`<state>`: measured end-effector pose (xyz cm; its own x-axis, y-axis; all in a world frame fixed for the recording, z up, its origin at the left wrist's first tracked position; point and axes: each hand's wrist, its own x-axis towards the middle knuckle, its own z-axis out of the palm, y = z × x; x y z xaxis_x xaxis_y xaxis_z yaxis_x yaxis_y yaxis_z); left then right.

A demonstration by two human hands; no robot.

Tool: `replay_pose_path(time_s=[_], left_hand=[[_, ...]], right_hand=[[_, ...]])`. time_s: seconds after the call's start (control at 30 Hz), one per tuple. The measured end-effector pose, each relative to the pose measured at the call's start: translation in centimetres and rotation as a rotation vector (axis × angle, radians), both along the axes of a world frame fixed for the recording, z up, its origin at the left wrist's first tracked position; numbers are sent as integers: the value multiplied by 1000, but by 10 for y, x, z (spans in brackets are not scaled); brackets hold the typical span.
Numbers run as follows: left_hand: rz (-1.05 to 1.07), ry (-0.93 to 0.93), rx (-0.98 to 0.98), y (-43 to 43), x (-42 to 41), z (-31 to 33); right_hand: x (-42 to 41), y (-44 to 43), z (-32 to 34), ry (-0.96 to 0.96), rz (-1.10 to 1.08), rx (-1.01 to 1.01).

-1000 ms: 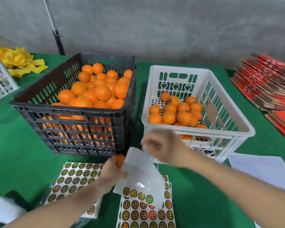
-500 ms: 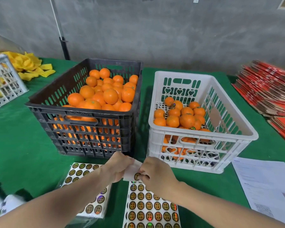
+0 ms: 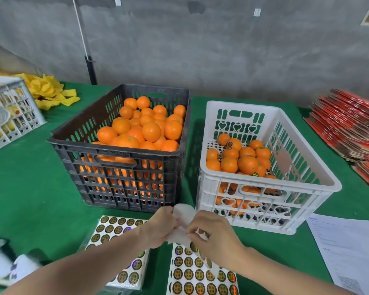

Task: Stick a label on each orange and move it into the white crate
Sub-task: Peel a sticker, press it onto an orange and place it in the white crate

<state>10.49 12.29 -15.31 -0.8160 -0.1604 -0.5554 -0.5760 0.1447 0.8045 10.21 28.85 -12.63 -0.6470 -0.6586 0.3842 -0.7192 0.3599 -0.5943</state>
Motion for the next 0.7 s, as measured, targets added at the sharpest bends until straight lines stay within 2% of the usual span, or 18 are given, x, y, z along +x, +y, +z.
replay_pose_path(time_s=[0.13,0.2,0.23,0.33,0.37,0.4,0.47,0.53,0.6,0.63,0.7], left_hand=[[-336,49,-407,-12,12,-9],[-329,201,-619,-20,13,5],[-284,375,-684,-25,12,18],[-206,1017,-651,-44,4,69],[-166,1153,-659,-52,-2,85],[-111,1206,-672,-61,-11,101],[29,1133,-754,-84,-43,124],[22,799,-954,-114,-80,136],[-164,342,-1096,-142,-110,136],[-261,174,-1110,-151,-118,135],[-382,15,-1059,-161,-131,127]], right_hand=[[-14,-7,39,-84,-19,-198],[-27,-13,60,-128,-33,-292],[-33,-16,70,-144,-38,-331],[-50,-30,92,-166,-65,-408],[-55,-35,97,-173,-73,-425],[-59,-41,101,-188,-76,-435],[-65,-53,109,-235,-68,-432],[-70,-64,115,-275,-56,-406],[-74,-74,120,-308,-58,-385],[-76,-77,121,-323,-61,-380],[-77,-82,124,-339,-74,-371]])
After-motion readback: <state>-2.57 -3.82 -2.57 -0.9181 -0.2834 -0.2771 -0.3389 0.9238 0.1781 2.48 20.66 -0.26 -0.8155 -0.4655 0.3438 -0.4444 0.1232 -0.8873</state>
